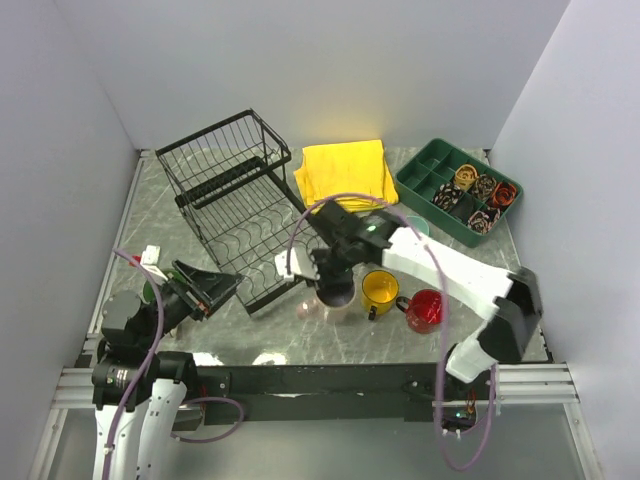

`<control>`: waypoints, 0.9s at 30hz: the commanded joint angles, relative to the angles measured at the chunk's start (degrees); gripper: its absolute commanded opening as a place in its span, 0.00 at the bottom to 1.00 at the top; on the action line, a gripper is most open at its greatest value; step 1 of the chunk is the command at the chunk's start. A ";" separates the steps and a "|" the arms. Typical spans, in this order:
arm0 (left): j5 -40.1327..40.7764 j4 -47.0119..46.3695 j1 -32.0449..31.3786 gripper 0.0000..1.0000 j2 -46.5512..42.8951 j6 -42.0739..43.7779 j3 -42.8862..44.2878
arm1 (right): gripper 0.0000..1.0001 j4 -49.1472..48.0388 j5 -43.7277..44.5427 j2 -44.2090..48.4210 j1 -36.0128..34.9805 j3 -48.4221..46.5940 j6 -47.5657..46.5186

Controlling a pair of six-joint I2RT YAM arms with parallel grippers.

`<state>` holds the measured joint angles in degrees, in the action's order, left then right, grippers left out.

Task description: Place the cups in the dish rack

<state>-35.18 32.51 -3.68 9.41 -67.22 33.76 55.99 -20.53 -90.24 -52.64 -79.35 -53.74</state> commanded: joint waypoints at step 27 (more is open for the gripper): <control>-20.19 -33.22 -3.78 0.99 18.54 -11.27 6.41 | 0.00 -80.24 10.79 37.68 -4.39 23.54 -34.67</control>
<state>-55.18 -0.54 -6.02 26.87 -81.34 37.85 -4.27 -5.56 -53.54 -54.63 -54.74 -80.68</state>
